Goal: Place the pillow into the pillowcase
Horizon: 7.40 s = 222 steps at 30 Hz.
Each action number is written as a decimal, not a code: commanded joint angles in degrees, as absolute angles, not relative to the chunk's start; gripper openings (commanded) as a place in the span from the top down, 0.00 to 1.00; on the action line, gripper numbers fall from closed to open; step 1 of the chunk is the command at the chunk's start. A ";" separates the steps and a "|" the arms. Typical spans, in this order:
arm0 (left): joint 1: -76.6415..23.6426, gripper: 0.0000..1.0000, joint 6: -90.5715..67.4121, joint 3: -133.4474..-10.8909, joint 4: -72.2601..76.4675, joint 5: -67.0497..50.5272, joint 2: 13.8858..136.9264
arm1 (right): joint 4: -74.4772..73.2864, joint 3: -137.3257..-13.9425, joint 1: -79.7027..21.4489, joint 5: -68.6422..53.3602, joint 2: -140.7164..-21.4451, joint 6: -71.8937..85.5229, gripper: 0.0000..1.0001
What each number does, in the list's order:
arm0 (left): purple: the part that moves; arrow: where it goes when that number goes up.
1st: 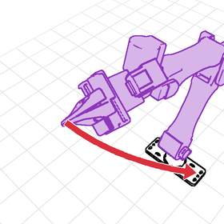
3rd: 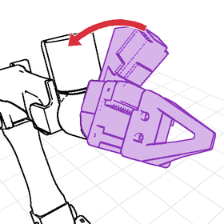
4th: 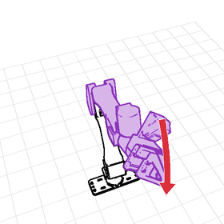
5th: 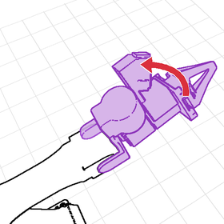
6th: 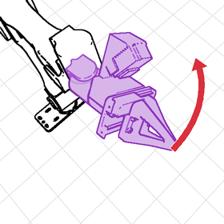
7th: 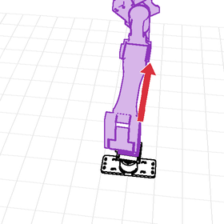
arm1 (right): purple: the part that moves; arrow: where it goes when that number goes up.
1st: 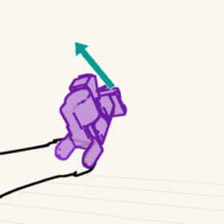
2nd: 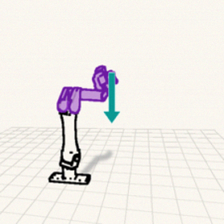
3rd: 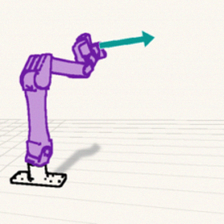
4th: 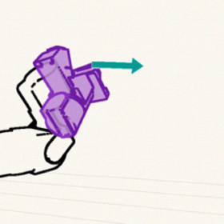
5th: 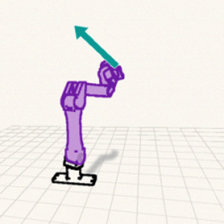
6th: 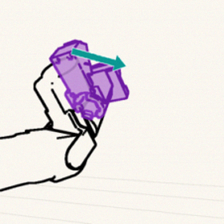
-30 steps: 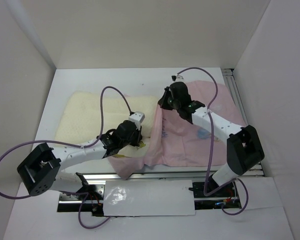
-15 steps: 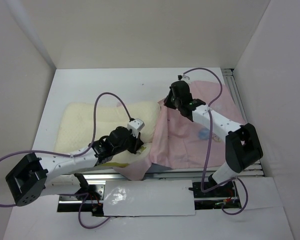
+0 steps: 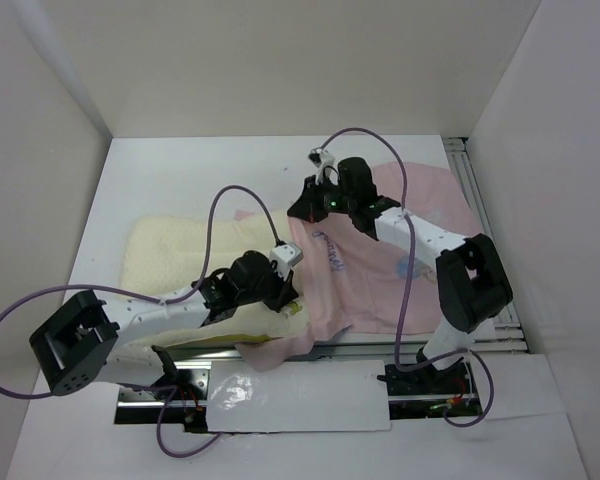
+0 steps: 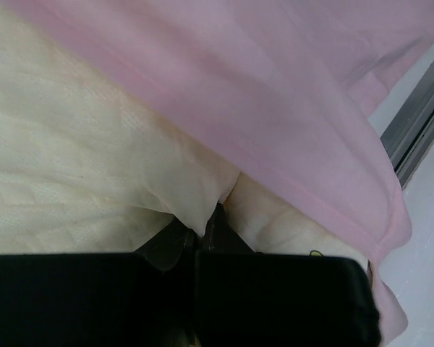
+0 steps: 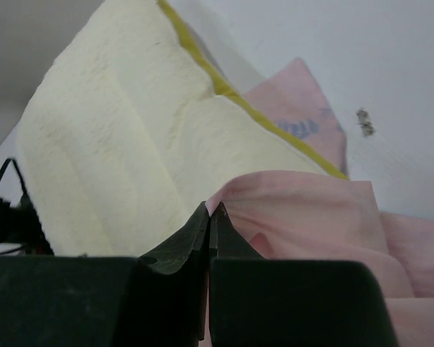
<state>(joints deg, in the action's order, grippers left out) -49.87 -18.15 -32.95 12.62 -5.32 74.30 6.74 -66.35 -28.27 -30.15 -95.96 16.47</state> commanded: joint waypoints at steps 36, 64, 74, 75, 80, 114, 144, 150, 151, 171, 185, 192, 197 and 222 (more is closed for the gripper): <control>-30.24 0.00 -41.48 -60.73 -37.44 10.73 79.80 | -18.98 -77.42 -29.08 -12.30 -92.45 9.84 0.18; -23.29 1.00 -24.97 -70.58 -12.31 -2.64 100.90 | -23.47 -100.62 -31.46 4.23 -112.23 3.09 0.20; -22.76 1.00 -23.82 -70.05 -11.25 -3.78 98.61 | -27.51 -109.51 -34.53 -0.87 -121.99 -4.64 0.27; -22.76 1.00 -23.82 -70.05 -11.25 -3.78 98.61 | -26.90 -109.51 -35.24 -0.88 -121.99 -5.88 0.27; -22.76 1.00 -23.82 -70.05 -11.25 -3.78 98.61 | -23.39 -106.44 -39.63 7.10 -120.68 -10.28 0.27; -22.24 1.00 -29.00 -59.94 -4.13 -7.82 91.14 | -7.56 -88.24 -38.77 7.37 -110.83 -2.02 0.45; -23.37 1.00 -25.76 -58.28 -1.76 -12.74 82.54 | 2.70 -88.86 -32.09 -28.63 -104.41 11.32 1.00; -26.10 1.00 -21.27 -58.27 -3.69 -12.57 74.11 | 3.69 -91.41 -30.06 -32.96 -105.64 12.83 1.00; -26.10 1.00 -20.75 -58.97 -3.69 -11.96 74.09 | 3.69 -92.28 -30.67 -34.18 -106.17 12.83 1.00; -27.95 1.00 -29.53 -69.70 -3.08 -1.68 85.43 | 3.00 -96.40 -39.55 -34.82 -115.04 23.47 1.00; -27.95 0.36 -26.28 -72.77 -17.13 3.43 89.03 | -10.80 -85.53 -25.67 -15.39 -99.60 23.99 0.26; -30.05 0.00 -22.33 -69.18 -20.48 2.91 83.69 | -14.15 -73.58 -20.04 -12.22 -86.94 23.12 0.20; -39.18 0.00 -18.64 -58.55 -20.31 7.19 77.70 | -18.27 -63.48 -18.81 -11.87 -78.76 21.89 0.18; -49.05 1.00 -17.13 -75.22 -18.46 31.82 106.34 | -25.14 -53.18 -13.97 -20.13 -68.99 13.10 0.18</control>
<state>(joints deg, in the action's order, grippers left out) -50.94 -14.98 -71.09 -21.43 31.00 104.33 -24.29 -51.77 -14.28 -20.25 -68.95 14.92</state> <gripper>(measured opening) 0.071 0.814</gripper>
